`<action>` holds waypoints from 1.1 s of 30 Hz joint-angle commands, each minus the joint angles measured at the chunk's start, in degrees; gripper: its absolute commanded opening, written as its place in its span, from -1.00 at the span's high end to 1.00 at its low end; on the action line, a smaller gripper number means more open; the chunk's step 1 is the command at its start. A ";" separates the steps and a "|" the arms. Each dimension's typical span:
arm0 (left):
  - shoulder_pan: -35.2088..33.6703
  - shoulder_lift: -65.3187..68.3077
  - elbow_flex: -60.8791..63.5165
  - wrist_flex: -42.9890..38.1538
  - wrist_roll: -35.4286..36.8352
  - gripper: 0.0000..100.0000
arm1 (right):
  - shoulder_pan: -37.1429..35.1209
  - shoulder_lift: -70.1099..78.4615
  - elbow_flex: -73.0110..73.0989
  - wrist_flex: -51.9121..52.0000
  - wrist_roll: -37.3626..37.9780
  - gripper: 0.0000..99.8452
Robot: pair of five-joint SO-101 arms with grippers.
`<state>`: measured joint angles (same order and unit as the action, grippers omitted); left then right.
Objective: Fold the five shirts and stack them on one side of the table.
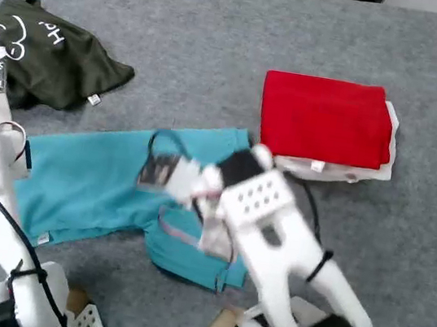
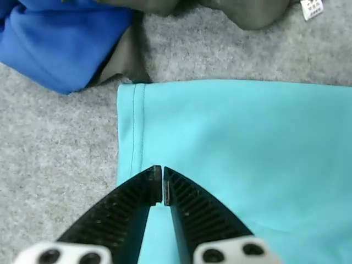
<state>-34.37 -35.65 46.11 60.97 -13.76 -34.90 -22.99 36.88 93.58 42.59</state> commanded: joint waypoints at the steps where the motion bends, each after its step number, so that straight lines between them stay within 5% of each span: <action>1: -0.13 -1.85 0.31 0.26 -0.18 0.92 | -4.92 -5.76 10.33 -3.43 0.09 0.61; 7: 0.22 -1.85 0.31 0.70 0.00 0.92 | -8.62 -5.32 22.55 -17.14 -2.37 0.57; 24: -0.04 -1.93 1.19 0.79 0.00 0.92 | -8.79 13.05 28.18 -39.47 -3.34 0.59; 29: -0.22 -1.93 0.84 0.79 0.00 0.92 | -8.18 12.26 28.44 -40.00 -3.43 0.97; 33: -0.22 -1.93 0.75 0.79 0.00 0.92 | -5.27 12.00 27.38 -39.82 -3.43 0.98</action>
<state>-34.37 -36.09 47.60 61.58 -13.76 -40.79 -13.85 62.29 55.60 39.43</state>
